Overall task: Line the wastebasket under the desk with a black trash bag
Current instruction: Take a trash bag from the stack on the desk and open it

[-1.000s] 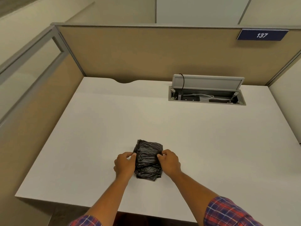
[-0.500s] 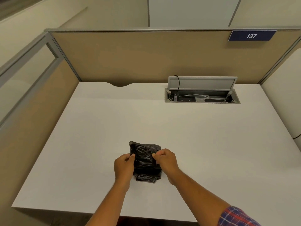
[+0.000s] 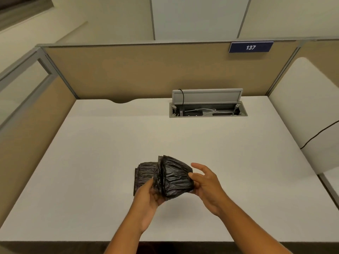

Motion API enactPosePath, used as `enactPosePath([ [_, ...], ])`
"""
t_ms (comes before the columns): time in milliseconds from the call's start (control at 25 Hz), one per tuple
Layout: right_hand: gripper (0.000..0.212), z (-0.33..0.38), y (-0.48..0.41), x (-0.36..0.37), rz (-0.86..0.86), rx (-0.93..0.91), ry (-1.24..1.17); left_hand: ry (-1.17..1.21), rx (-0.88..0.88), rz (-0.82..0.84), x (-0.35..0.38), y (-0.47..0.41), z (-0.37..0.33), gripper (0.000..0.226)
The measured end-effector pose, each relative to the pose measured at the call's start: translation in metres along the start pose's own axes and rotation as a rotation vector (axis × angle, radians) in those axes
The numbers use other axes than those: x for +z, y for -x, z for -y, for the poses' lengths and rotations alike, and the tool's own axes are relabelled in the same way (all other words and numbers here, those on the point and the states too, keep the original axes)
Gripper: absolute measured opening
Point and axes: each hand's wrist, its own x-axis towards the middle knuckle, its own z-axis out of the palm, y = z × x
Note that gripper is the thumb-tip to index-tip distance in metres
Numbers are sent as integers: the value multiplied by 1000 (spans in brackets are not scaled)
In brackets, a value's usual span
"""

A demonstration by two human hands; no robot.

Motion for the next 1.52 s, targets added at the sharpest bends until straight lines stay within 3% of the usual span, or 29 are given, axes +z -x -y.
enactPosePath([
  [120, 36, 2, 22, -31, -68, -23, 142, -33, 2, 166, 27, 18, 24, 31],
  [320, 28, -1, 61, -74, -321, -215, 569, -138, 25, 32, 76, 39, 71, 24],
  [480, 86, 0, 102, -94, -175, -262, 606, -285, 146, -97, 112, 65, 108, 17],
  [560, 95, -3, 117, -103, -109, -251, 608, -333, 191, -109, 127, 79, 125, 14],
  [640, 70, -7, 125, -115, -135, -252, 615, -344, 213, -116, 140, 90, 141, 11],
  [720, 26, -10, 132, -132, -223, -277, 623, -337, 222, -139, 148, 99, 153, 10],
  [760, 14, -10, 138, -142, -258, -284, 607, -314, 218, -153, 151, 102, 159, 10],
  [1000, 26, -10, 160, -194, -349, -209, 350, -182, 139, -221, 136, 106, 172, 21],
  [1120, 27, -10, 168, -200, -347, -198, 318, -441, 100, -360, 134, 103, 169, 54],
  [1200, 25, -9, 173, -195, -343, -203, 344, -680, 194, -315, 143, 112, 164, 65],
  [1280, 23, -9, 177, -183, -351, -238, 394, -787, 307, -113, 155, 122, 158, 55],
  [1400, 17, -8, 183, -154, -335, -283, 434, -765, 284, 162, 169, 136, 149, 61],
  [1520, 14, -10, 187, -131, -311, -326, 462, -705, 363, 94, 166, 133, 142, 24],
])
